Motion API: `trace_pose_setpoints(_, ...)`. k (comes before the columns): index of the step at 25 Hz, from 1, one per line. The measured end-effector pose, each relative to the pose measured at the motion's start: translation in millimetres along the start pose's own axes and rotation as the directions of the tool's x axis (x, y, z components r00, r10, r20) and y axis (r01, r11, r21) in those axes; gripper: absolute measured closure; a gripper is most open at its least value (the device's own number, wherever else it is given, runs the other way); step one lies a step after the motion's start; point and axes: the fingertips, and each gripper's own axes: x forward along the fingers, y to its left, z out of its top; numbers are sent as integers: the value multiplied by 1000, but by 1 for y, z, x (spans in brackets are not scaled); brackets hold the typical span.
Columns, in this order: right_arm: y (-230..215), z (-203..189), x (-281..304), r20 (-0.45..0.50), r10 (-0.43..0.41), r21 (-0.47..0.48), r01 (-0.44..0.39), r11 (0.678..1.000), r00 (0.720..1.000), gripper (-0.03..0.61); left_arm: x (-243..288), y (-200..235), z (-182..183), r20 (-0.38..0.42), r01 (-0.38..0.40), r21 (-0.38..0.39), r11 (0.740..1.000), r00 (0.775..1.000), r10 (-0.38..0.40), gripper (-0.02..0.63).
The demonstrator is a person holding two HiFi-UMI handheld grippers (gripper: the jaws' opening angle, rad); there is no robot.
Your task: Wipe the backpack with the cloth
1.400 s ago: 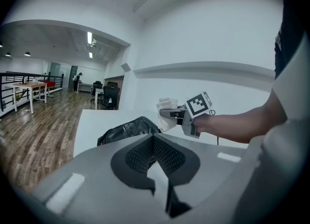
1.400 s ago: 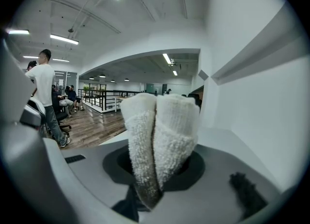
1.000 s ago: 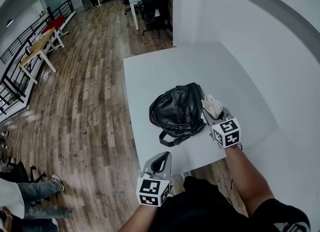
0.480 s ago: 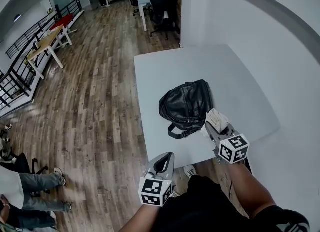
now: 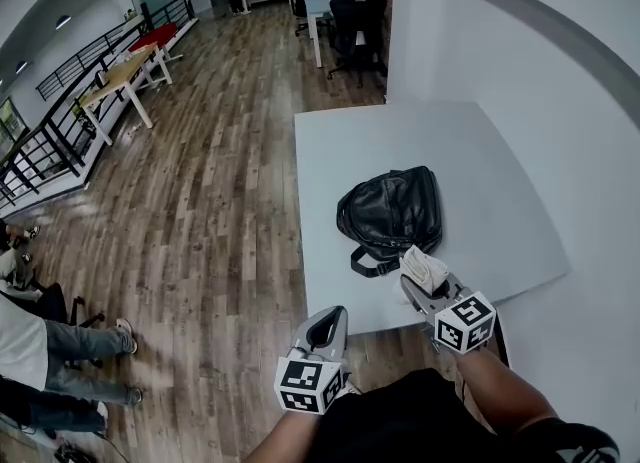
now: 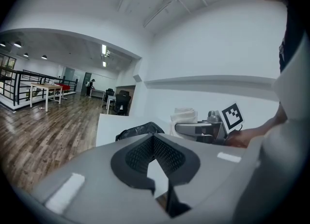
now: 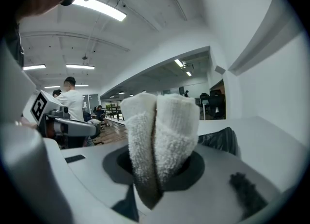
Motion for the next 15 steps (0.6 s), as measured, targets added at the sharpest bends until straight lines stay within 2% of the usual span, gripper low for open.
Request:
trace_pose_setpoints(5,4,0,-27,25,55,-18,-55,998,998,480,1,-24,-3,16,-11,-18,1000,1000,11,607)
trace_pose_setpoints(9,-2,-11,-59,7,105,-40,-105,994,994,480,6,-52,-11,25,-31,-40,999,999,32,607)
trace_pose_setpoints(15,-24,-23,-129,-6,126,-63,-126,990,992,480,8,-103,-22,44,-83,-80,993,995,87,607)
